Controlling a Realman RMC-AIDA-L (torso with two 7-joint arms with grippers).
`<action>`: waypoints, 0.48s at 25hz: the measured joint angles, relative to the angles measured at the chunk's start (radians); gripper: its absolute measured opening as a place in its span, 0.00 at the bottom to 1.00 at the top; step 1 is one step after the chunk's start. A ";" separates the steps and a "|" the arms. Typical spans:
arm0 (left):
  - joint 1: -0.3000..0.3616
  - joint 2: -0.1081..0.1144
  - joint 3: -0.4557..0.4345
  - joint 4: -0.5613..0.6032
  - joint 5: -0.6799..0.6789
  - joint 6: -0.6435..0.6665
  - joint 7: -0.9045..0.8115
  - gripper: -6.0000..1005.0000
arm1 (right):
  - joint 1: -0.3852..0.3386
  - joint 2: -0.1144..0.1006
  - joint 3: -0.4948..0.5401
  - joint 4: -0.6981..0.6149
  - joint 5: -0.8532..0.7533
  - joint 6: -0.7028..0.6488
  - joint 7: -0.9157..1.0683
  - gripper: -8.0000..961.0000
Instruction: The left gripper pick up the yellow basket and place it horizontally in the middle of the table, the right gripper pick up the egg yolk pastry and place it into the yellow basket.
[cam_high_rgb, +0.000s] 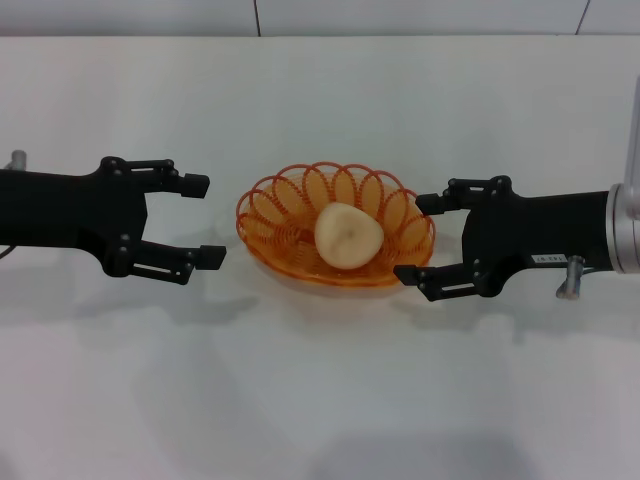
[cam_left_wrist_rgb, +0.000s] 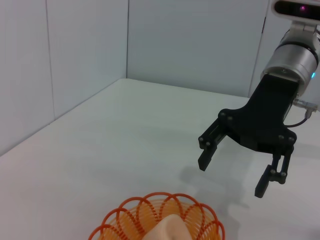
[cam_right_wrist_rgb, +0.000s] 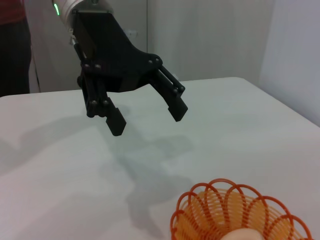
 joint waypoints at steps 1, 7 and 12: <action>0.000 0.001 0.000 0.000 0.000 0.000 -0.001 0.88 | 0.000 0.000 0.000 0.000 0.000 -0.002 0.000 0.85; 0.004 0.003 -0.006 0.003 -0.001 0.009 0.000 0.88 | -0.001 0.000 -0.001 0.001 -0.004 -0.010 0.000 0.85; 0.003 0.004 -0.006 0.008 -0.002 0.010 -0.004 0.88 | -0.002 0.000 -0.002 0.000 -0.008 -0.025 0.007 0.85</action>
